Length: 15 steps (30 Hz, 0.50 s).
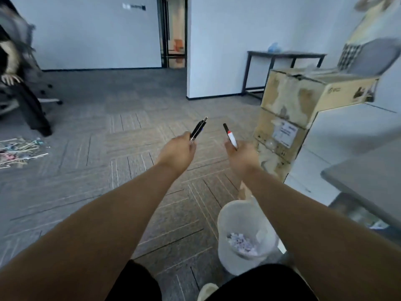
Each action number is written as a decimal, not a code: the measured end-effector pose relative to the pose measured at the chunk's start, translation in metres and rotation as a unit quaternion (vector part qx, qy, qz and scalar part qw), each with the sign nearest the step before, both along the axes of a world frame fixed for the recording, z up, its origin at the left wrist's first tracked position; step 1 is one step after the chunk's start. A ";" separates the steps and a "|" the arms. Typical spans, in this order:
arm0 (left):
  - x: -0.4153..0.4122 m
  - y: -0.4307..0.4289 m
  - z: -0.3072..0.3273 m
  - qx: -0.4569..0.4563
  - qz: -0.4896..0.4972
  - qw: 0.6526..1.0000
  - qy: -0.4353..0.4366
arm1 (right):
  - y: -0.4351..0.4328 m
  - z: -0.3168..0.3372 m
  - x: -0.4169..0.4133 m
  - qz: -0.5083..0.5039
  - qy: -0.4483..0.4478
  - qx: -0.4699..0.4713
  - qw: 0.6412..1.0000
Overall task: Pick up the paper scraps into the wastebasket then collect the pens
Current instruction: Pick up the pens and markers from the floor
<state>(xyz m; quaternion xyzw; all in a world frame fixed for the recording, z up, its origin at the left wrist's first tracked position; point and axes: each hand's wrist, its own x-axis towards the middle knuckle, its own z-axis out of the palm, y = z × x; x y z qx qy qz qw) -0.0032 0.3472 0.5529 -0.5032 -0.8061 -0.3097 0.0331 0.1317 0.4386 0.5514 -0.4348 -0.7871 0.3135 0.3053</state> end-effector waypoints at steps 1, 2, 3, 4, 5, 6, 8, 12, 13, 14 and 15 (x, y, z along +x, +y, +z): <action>0.012 -0.003 0.014 0.022 -0.006 1.000 -0.003 | -0.004 0.014 0.011 -0.010 0.023 -0.001 1.000; 0.023 -0.005 0.026 0.045 -0.012 0.999 -0.013 | -0.009 0.027 0.022 -0.018 0.048 -0.007 0.999; 0.035 -0.008 0.038 0.072 -0.021 0.997 -0.025 | -0.014 0.042 0.033 -0.026 0.072 -0.013 0.997; 0.046 -0.009 0.050 0.094 -0.030 0.994 -0.037 | -0.019 0.057 0.045 -0.032 0.099 -0.020 0.994; 0.056 -0.010 0.061 0.110 -0.040 0.992 -0.043 | -0.025 0.071 0.058 -0.037 0.124 -0.023 0.991; 0.067 -0.010 0.072 0.118 -0.046 0.991 -0.048 | -0.030 0.085 0.071 -0.042 0.142 -0.023 0.989; 0.088 -0.007 0.093 0.134 -0.059 0.988 -0.050 | -0.040 0.109 0.097 -0.051 0.169 -0.022 0.984; 0.133 0.007 0.138 0.167 -0.098 0.980 -0.041 | -0.046 0.154 0.146 -0.075 0.258 -0.024 0.963; 0.145 0.011 0.149 0.170 -0.116 0.978 -0.038 | -0.045 0.165 0.158 -0.083 0.280 -0.019 0.956; 0.157 0.015 0.159 0.172 -0.136 0.975 -0.037 | -0.044 0.176 0.171 -0.089 0.297 -0.014 0.951; 0.171 0.019 0.169 0.176 -0.158 0.971 -0.038 | -0.043 0.186 0.184 -0.096 0.309 -0.005 0.946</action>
